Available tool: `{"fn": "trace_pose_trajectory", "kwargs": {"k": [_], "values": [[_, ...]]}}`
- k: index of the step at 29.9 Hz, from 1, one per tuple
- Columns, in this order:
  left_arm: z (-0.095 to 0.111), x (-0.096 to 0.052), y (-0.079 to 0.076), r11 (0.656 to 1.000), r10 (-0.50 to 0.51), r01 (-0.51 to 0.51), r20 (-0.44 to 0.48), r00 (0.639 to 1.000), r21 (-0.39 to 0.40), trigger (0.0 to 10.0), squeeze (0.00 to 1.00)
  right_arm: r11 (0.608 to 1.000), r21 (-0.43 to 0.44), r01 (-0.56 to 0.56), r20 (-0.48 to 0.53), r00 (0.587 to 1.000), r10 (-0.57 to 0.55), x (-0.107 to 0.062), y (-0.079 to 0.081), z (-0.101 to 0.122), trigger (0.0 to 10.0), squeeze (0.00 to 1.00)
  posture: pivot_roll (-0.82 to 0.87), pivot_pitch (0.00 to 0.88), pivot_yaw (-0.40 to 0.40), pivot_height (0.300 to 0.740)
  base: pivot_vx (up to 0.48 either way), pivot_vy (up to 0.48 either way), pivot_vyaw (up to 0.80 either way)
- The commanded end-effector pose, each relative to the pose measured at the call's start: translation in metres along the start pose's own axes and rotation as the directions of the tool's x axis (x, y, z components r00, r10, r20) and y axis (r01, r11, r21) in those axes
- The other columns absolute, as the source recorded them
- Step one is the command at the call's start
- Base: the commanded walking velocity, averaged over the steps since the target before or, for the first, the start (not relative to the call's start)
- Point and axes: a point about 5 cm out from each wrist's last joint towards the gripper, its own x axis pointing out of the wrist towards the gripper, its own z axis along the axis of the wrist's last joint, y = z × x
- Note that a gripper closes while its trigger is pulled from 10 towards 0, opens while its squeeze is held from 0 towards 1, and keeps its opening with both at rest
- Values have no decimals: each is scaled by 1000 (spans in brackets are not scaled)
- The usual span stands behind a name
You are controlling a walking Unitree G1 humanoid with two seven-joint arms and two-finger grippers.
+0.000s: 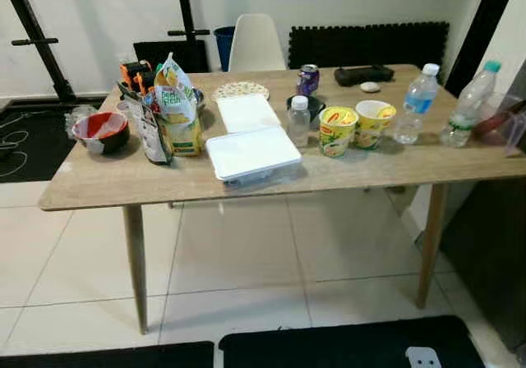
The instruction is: Restocking fridge
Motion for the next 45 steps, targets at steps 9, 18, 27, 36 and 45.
{"fn": "trace_pose_trajectory", "kwargs": {"k": [9, 18, 27, 36, 45], "values": [[28, -1, 4, 997, 78, -77, 102, 992, -14, 10000, 0, 999, -17, 32, 1, 999, -32, -3, -11, -3, 10000, 0, -53, 0, -3, 740, 0, 0, 0], [29, -1, 7, 988, 154, -153, 118, 981, -21, 10000, 0, 998, -52, 26, 5, 1000, -26, -2, -9, -1, 10000, 0, -40, 0, -12, 740, 0, 0, 0], [28, 0, 0, 984, 177, -171, 130, 975, -55, 10000, 0, 994, -100, 31, -8, 999, -32, -2, -8, -3, 10000, 0, 2, 10, -57, 740, 0, 0, 0], [27, 2, -19, 986, 153, -142, 135, 979, -83, 10000, 0, 980, -199, 22, 46, 999, -13, 2, -11, 32, 10000, 0, 21, 41, -89, 740, 0, 0, 0], [35, 2, -27, 986, 149, -136, 145, 978, -101, 10000, 0, 989, -68, 132, 203, 972, -115, -3, -37, 75, 10000, 0, -40, 38, -110, 740, 0, 0, 0]]}}
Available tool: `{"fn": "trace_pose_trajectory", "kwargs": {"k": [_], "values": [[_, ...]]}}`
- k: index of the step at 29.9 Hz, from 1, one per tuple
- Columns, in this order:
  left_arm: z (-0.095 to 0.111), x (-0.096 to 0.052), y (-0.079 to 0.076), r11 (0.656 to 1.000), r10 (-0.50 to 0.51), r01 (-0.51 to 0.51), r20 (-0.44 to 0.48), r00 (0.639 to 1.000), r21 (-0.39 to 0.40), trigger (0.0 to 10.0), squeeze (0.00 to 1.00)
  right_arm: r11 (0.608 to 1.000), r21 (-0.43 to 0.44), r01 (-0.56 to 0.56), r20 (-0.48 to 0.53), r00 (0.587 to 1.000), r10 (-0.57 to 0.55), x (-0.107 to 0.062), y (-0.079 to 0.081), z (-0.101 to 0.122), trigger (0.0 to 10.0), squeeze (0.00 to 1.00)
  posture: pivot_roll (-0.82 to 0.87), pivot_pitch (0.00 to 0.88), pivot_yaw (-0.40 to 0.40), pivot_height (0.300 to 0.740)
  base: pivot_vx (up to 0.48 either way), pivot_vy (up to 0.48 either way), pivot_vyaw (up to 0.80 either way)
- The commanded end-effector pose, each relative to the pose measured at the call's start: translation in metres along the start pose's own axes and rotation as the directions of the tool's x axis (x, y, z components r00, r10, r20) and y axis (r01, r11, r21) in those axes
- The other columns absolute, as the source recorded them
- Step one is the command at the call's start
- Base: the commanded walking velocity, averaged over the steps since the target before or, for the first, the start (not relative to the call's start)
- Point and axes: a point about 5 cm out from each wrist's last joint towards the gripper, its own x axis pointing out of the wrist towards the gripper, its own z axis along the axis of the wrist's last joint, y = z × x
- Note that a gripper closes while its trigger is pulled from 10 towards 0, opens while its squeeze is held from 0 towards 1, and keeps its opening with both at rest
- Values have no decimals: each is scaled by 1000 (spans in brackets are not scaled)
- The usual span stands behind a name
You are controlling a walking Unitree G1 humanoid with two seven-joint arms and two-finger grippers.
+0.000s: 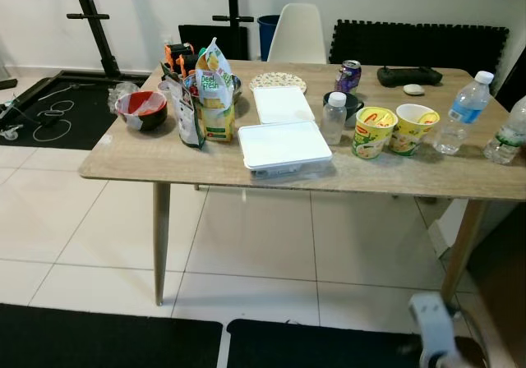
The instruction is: Restocking fridge
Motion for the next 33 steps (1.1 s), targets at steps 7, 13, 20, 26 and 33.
{"fn": "trace_pose_trajectory", "kwargs": {"k": [7, 13, 20, 26, 33], "values": [[17, -2, -21, 996, -76, 80, 71, 995, -50, 10000, 0, 1000, -24, -3, -132, 991, 0, -14, -2, -46, 10000, 0, -53, 54, -105, 740, 0, 0, 0], [17, 0, -10, 994, -71, 76, 74, 995, -73, 10000, 0, 999, -9, 46, -198, 979, -47, -23, -7, -69, 10000, 0, -71, 50, -49, 740, 0, 0, 0], [21, -1, -18, 994, -84, 91, 100, 991, -64, 10000, 0, 991, 109, 79, -229, 972, -53, -33, -4, -91, 10000, 0, -31, 32, -58, 740, 0, 0, 0], [23, -2, -21, 995, -86, 89, 98, 991, -34, 10000, 0, 992, 114, 60, -223, 974, -34, -31, 2, -89, 10000, 0, -33, 37, -56, 740, 0, 0, 0], [21, -1, -19, 993, -97, 102, 84, 992, -60, 10000, 0, 994, 105, 40, -203, 979, -18, -29, -3, -83, 10000, 0, -51, 19, -64, 740, 0, 0, 338]]}}
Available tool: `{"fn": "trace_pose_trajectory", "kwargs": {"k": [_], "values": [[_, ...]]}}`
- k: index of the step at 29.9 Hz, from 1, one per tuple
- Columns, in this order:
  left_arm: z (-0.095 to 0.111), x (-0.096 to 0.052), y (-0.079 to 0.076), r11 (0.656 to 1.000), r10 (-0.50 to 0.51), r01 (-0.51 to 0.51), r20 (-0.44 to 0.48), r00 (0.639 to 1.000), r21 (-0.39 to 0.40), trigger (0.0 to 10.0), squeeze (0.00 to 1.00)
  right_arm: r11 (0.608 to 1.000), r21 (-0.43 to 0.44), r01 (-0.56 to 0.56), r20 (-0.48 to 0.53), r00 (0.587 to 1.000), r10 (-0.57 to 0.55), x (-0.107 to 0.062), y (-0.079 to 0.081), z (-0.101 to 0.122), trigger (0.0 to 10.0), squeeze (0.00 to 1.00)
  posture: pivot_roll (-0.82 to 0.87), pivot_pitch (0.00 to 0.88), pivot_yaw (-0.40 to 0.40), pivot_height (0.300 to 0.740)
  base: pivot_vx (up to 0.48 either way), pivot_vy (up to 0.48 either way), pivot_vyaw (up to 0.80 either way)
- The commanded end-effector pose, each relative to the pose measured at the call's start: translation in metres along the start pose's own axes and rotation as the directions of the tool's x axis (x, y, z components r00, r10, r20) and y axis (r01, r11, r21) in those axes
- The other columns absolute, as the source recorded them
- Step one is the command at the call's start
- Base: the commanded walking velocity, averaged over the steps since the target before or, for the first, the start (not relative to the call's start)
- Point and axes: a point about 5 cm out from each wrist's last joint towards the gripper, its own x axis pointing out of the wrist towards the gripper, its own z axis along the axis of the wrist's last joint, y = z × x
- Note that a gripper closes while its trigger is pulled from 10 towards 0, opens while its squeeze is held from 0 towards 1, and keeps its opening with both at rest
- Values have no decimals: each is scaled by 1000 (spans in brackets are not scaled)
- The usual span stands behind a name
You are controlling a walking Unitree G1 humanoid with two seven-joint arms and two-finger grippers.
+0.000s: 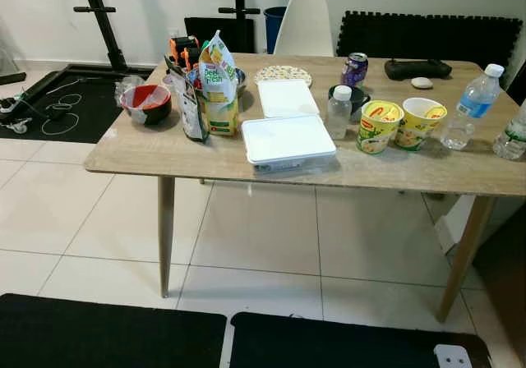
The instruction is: Restocking fridge
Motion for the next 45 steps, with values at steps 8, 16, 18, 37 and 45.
{"fn": "trace_pose_trajectory", "kwargs": {"k": [8, 16, 18, 37, 45], "values": [[19, 0, -16, 995, -92, 95, 80, 993, -33, 10000, 0, 999, 0, 49, -1, 999, -49, -2, -11, -1, 10000, 0, -54, 12, -54, 740, 0, 0, 378], [20, 0, -16, 995, -96, 97, 85, 992, -4, 10000, 0, 999, 7, 54, -11, 999, -53, -2, -6, -4, 10000, 0, -45, 18, -40, 740, 0, 0, 0], [20, 0, -15, 995, -95, 96, 86, 992, -4, 10000, 0, 999, 8, 53, -11, 999, -53, -2, -6, -4, 10000, 0, -41, 20, -38, 740, 0, 0, 0], [21, 0, -12, 993, -113, 115, 89, 990, -16, 10000, 0, 999, 16, 51, -16, 999, -51, 0, 5, -6, 10000, 0, -54, 31, -21, 740, 0, 0, 0], [18, 0, -13, 992, -122, 124, 64, 990, -34, 10000, 0, 998, 21, 55, -10, 998, -55, 0, 2, -5, 10000, 0, -42, 18, -21, 740, 0, -234, 0]]}}
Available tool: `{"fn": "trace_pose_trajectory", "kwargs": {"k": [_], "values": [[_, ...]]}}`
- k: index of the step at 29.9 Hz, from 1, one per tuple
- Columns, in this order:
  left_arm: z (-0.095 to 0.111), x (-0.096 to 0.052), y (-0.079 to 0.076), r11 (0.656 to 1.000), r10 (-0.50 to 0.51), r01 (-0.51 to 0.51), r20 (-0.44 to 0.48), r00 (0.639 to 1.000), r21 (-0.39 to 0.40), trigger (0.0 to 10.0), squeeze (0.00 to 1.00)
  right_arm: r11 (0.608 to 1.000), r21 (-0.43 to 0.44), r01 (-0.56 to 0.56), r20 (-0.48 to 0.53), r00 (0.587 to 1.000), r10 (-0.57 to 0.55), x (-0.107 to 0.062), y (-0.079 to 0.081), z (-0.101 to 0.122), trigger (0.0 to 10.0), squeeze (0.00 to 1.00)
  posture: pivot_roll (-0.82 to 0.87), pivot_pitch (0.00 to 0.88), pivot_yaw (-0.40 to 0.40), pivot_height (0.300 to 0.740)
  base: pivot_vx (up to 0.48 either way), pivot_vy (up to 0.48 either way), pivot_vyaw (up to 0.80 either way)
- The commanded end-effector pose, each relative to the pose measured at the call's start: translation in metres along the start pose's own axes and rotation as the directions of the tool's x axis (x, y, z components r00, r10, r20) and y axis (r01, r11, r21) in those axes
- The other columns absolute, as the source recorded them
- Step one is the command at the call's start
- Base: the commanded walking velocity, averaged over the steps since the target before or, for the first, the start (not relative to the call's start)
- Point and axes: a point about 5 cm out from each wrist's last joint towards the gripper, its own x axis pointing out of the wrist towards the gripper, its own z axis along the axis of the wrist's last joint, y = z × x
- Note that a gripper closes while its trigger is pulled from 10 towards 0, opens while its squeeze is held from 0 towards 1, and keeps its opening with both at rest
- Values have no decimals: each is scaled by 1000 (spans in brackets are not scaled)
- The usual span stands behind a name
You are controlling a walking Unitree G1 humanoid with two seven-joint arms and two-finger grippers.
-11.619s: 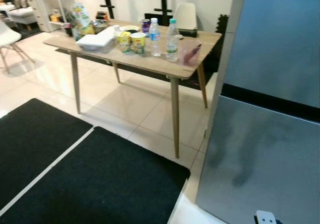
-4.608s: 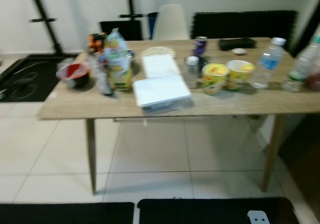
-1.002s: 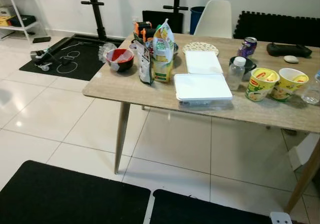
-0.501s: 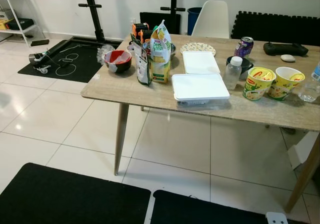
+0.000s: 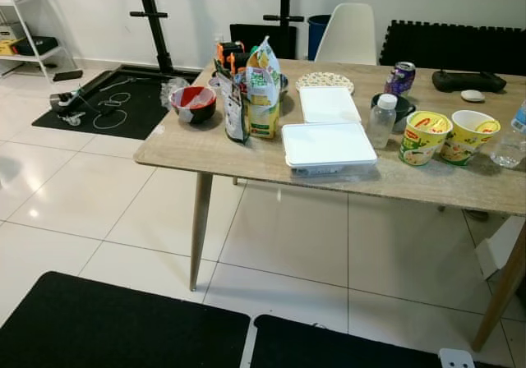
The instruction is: Restocking fridge
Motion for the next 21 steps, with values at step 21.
{"fn": "trace_pose_trajectory", "kwargs": {"k": [21], "values": [[12, 1, -5, 1000, -25, 26, 55, 998, -14, 10000, 0, 1000, -10, -17, -25, 1000, 17, -1, 7, -9, 10000, 0, -34, 35, -26, 740, 0, -52, 0]]}}
